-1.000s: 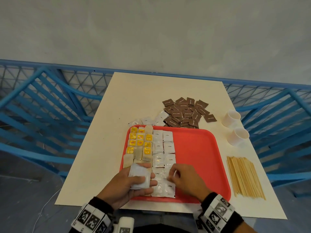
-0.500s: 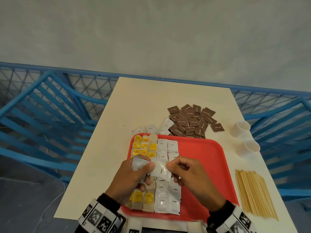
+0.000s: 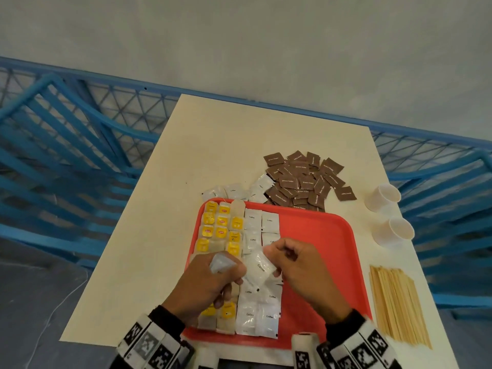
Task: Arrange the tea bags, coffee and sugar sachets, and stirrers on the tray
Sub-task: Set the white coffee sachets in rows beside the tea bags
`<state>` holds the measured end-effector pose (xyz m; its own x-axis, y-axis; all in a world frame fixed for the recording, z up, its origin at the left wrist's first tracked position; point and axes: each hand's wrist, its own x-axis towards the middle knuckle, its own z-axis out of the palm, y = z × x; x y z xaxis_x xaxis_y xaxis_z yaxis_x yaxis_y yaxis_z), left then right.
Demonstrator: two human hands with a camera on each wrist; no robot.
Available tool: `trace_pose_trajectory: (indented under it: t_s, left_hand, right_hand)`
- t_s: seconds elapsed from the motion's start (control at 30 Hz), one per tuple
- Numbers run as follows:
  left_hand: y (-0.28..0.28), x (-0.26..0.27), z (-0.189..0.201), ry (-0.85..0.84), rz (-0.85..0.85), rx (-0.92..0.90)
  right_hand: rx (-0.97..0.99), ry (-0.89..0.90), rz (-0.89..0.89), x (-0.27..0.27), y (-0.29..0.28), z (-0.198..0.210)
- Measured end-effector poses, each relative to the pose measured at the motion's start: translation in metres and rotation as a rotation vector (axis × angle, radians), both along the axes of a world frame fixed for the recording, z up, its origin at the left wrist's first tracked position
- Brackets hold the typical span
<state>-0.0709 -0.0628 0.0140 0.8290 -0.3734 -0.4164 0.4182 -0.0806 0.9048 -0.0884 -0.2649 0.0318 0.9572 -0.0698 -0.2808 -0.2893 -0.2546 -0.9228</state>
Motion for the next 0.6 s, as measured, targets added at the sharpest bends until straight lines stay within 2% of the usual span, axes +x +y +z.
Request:
trace_pose_trajectory:
  t_s: [0.07,0.1,0.2,0.4,0.6]
  left_hand:
    - [-0.005,0.003,-0.006,0.053,0.171,-0.046]
    - [-0.008,0.004,-0.009,0.097,0.239,-0.065]
    - [-0.019,0.004,-0.016,0.172,0.278,-0.085]
    - [-0.015,0.002,-0.024,0.205,0.239,-0.016]
    - [0.007,-0.006,-0.024,0.229,0.291,0.063]
  right_hand:
    - [0.108,0.050,-0.154,0.001,0.006,-0.005]
    - [0.163,0.094,-0.170,0.000,0.010,-0.008]
    - [0.205,0.143,-0.173,0.001,0.021,-0.017]
    - [0.032,0.159,-0.281,0.059,-0.006,-0.038]
    - [-0.256,0.229,-0.168,0.120,-0.020,-0.075]
